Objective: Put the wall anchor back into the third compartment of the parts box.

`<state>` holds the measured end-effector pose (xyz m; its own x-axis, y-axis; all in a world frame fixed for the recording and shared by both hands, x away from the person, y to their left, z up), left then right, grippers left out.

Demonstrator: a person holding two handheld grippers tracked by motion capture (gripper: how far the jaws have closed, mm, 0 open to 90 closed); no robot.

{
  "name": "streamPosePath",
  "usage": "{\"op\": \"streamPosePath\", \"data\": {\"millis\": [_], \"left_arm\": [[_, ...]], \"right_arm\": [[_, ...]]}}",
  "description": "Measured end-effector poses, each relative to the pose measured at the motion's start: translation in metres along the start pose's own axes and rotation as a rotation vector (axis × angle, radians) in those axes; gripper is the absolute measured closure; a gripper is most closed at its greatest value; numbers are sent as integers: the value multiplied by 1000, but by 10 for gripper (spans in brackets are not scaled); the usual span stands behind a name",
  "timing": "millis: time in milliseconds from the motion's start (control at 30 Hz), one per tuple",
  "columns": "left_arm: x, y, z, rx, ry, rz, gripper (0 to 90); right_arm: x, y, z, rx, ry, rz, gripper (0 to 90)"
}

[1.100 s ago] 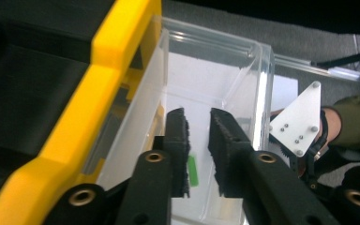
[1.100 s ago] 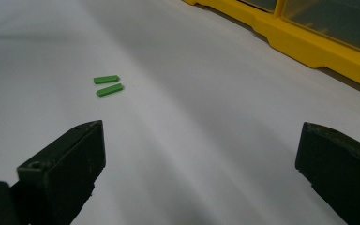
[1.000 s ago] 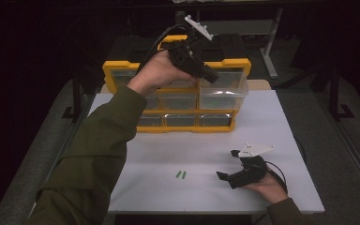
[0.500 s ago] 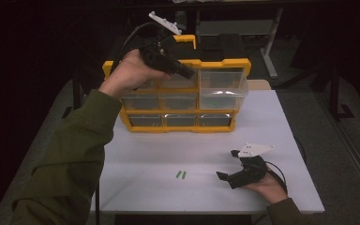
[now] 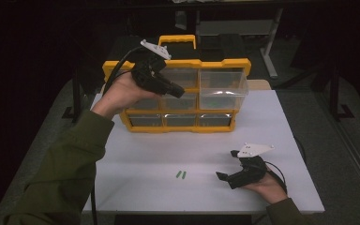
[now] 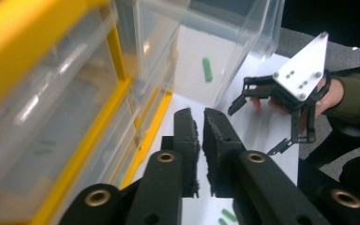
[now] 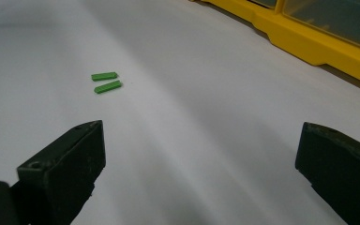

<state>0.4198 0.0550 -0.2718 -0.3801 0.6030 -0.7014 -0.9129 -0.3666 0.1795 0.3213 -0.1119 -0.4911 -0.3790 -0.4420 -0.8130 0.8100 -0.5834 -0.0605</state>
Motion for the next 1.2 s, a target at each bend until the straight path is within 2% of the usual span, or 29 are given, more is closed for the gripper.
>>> {"op": "streamPosePath", "data": {"millis": [133, 167, 200, 533, 767, 833, 900, 933, 967, 1000, 1067, 1133, 1200], "left_arm": [[10, -2, -5, -16, -6, 7, 705], [16, -3, -9, -35, -16, 1, 705], [21, -3, -12, -33, -15, 4, 636], [49, 1, -31, -42, -13, 11, 430], [68, 7, -43, -45, -8, 21, 327], [75, 6, -49, -57, -19, 7, 285], [81, 8, -55, -69, -24, 15, 242], [85, 7, -57, -75, -39, -2, 221], [88, 8, -60, -76, -36, 9, 207], [92, 7, -62, -80, -45, 1, 195], [97, 10, -68, -77, -35, 23, 175], [103, 9, -72, -80, -43, 18, 157], [109, 11, -78, -72, -34, 37, 143]], "right_arm": [[0, 0, 0, 0, 1, 3, 12], [0, 0, 0, -1, 0, 1, 12], [0, 0, 0, 0, 0, 1, 12], [0, -1, -1, 0, 3, 2, 12], [0, -1, -1, -1, 2, 4, 12], [0, -1, -2, -1, 2, 4, 12], [1, -1, -2, -1, 0, 6, 12], [1, -1, -2, -1, 0, 7, 12], [1, -1, -2, -1, 0, 6, 12], [1, -1, -2, 0, 0, 7, 12], [1, -1, -2, 0, 1, 7, 12], [1, -1, -2, 1, 0, 7, 12], [1, -1, -2, 1, 1, 6, 12]]}}
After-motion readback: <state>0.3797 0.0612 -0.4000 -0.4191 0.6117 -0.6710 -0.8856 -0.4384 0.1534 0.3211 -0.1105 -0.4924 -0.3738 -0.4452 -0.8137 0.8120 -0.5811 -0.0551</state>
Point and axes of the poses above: each handheld gripper's, and its own axes: z roughly backward along the jaws, x roughly out of its underside, y roughly to its right, the point moved 10 cm from there along -z, roughly forward along the jaws, and after that the axes turned 5 degrees about z, right-handed, at the moved point
